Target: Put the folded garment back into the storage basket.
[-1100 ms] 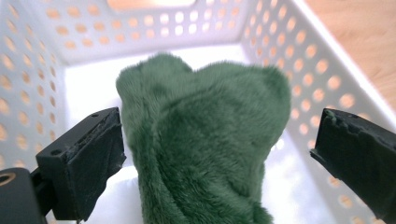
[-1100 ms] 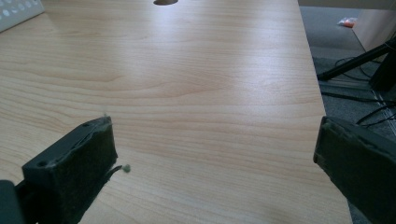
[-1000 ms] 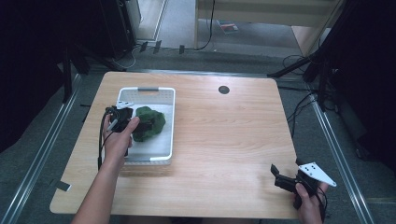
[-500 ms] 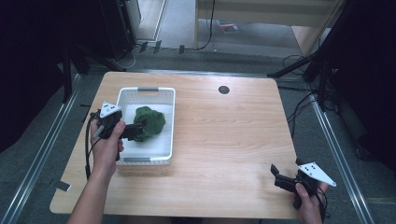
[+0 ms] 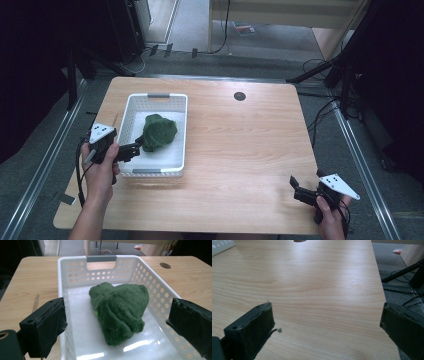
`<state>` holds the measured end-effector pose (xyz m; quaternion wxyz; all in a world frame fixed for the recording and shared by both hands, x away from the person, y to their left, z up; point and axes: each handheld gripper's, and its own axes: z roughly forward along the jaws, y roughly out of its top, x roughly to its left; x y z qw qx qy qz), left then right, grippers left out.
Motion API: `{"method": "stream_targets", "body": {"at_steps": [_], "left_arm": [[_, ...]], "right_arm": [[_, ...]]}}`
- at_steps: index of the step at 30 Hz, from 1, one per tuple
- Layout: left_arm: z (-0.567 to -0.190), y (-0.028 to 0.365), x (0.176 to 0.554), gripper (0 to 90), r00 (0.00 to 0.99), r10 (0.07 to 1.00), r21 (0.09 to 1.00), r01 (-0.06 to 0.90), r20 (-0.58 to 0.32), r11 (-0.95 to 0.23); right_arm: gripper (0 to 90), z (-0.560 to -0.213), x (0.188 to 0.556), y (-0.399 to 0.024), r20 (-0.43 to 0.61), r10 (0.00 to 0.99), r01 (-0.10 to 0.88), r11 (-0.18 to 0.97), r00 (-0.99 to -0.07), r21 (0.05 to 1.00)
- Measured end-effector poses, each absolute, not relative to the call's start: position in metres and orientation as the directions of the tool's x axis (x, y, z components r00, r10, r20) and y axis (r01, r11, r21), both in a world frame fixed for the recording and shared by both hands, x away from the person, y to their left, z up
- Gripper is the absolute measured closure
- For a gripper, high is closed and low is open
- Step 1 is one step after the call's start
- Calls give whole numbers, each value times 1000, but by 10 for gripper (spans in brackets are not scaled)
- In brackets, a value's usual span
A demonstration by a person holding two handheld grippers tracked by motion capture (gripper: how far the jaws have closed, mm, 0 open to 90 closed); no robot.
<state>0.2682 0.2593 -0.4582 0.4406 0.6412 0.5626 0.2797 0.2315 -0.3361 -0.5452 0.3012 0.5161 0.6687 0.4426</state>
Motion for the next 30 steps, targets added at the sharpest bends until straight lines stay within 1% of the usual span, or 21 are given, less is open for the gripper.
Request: {"method": "stream_targets", "body": {"at_steps": [11, 23, 30], "left_arm": [[-473, 291, 239, 22, 168, 971, 897, 435, -170, 82], [-490, 327, 211, 22, 107, 979, 894, 432, -176, 114], [-500, 344, 197, 22, 82, 983, 899, 423, -163, 113]], "right_arm": [[0, -545, 232, -336, 54, 957, 424, 75, -284, 902], [0, -545, 232, -336, 53, 958, 425, 76, -282, 902], [0, -545, 232, -336, 49, 958, 424, 80, -283, 902]]}}
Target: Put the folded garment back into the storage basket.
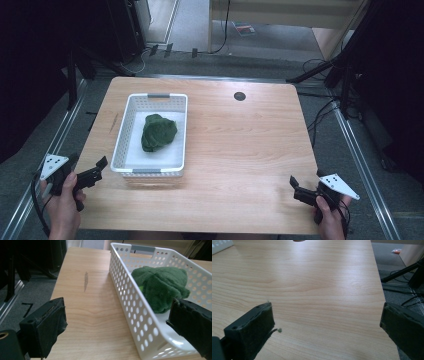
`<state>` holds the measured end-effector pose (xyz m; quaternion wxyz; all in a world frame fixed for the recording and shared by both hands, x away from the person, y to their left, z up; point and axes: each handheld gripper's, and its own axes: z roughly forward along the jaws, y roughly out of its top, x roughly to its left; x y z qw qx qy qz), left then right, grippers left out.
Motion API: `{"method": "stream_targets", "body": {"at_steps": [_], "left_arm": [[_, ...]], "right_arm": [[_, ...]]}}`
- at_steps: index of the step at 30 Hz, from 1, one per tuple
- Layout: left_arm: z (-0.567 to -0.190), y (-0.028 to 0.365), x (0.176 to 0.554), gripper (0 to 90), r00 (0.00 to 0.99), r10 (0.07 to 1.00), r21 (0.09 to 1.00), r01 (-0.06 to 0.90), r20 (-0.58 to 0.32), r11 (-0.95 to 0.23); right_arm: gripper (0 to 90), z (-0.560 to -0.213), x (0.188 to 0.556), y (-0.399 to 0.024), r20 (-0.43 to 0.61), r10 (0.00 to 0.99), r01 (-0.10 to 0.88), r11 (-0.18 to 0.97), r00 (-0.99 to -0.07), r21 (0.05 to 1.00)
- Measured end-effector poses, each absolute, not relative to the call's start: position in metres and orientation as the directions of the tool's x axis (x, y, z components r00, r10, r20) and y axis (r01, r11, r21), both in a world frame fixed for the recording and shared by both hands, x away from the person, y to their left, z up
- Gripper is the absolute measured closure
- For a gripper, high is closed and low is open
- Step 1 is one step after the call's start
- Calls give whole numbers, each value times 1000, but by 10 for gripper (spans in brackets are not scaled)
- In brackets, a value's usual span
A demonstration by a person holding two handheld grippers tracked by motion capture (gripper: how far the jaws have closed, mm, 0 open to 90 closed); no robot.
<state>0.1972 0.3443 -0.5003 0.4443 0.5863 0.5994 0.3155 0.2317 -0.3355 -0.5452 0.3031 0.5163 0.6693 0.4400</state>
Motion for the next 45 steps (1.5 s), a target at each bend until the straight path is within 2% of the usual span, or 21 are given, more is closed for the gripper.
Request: {"method": "stream_targets", "body": {"at_steps": [10, 15, 21, 32, 36, 41, 45], "left_arm": [[-527, 366, 183, 22, 62, 982, 890, 436, -178, 134], [-539, 379, 174, 22, 85, 983, 896, 430, -161, 109], [-550, 394, 168, 22, 55, 984, 891, 436, -168, 128], [-553, 397, 169, 22, 58, 980, 889, 433, -192, 149], [-553, 393, 170, 22, 79, 979, 883, 451, -189, 133], [-553, 389, 171, 23, 50, 987, 883, 456, -153, 114], [-553, 393, 173, 22, 42, 980, 876, 457, -196, 156]], "right_arm": [[0, -545, 232, -336, 51, 957, 425, 79, -286, 902], [0, -545, 232, -336, 45, 957, 422, 85, -288, 903], [0, -545, 232, -336, 50, 956, 423, 81, -288, 902], [0, -545, 232, -336, 53, 956, 426, 79, -288, 901], [0, -545, 232, -336, 52, 956, 427, 79, -288, 901], [0, -545, 232, -335, 47, 957, 427, 84, -287, 901], [0, -545, 232, -336, 51, 956, 429, 81, -287, 900]]}}
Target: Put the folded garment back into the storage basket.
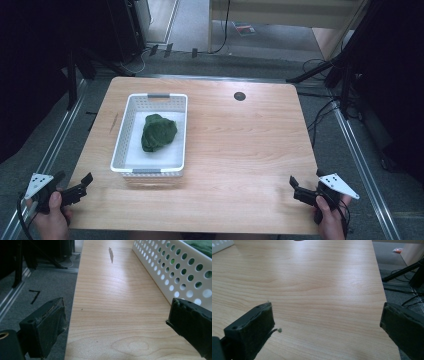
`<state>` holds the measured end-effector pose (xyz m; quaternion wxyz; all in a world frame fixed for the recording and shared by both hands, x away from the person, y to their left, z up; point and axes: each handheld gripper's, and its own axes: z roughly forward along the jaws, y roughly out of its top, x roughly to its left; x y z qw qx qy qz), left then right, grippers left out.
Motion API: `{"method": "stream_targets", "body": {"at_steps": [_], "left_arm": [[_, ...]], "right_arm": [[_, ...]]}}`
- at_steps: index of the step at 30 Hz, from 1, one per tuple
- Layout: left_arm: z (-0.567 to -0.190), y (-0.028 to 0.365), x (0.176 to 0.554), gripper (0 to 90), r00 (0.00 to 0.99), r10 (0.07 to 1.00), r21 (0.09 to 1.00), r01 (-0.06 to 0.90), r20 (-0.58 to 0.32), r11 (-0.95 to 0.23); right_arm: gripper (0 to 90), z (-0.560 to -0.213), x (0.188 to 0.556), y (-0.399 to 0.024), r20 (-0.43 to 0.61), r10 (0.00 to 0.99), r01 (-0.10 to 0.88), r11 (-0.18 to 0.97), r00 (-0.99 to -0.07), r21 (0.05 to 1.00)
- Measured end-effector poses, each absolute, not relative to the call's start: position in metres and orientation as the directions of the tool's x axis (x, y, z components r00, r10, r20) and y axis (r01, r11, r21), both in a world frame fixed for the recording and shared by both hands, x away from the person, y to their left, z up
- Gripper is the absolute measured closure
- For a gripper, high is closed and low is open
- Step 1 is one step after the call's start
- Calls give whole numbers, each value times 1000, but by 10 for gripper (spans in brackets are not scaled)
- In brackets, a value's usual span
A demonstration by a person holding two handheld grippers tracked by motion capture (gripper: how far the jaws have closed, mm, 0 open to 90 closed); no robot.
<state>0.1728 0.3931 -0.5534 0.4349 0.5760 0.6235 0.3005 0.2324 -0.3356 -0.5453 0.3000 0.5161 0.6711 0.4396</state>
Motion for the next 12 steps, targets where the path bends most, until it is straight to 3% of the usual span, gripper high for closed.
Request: {"method": "stream_targets", "body": {"at_steps": [4, 12], "left_arm": [[-554, 396, 174, 23, 14, 974, 863, 467, -224, 192], [-553, 392, 176, 22, 11, 981, 856, 490, -192, 162]], "right_arm": [[0, -545, 232, -336, 51, 957, 430, 81, -286, 899], [0, -545, 233, -336, 54, 957, 433, 78, -283, 898]]}}
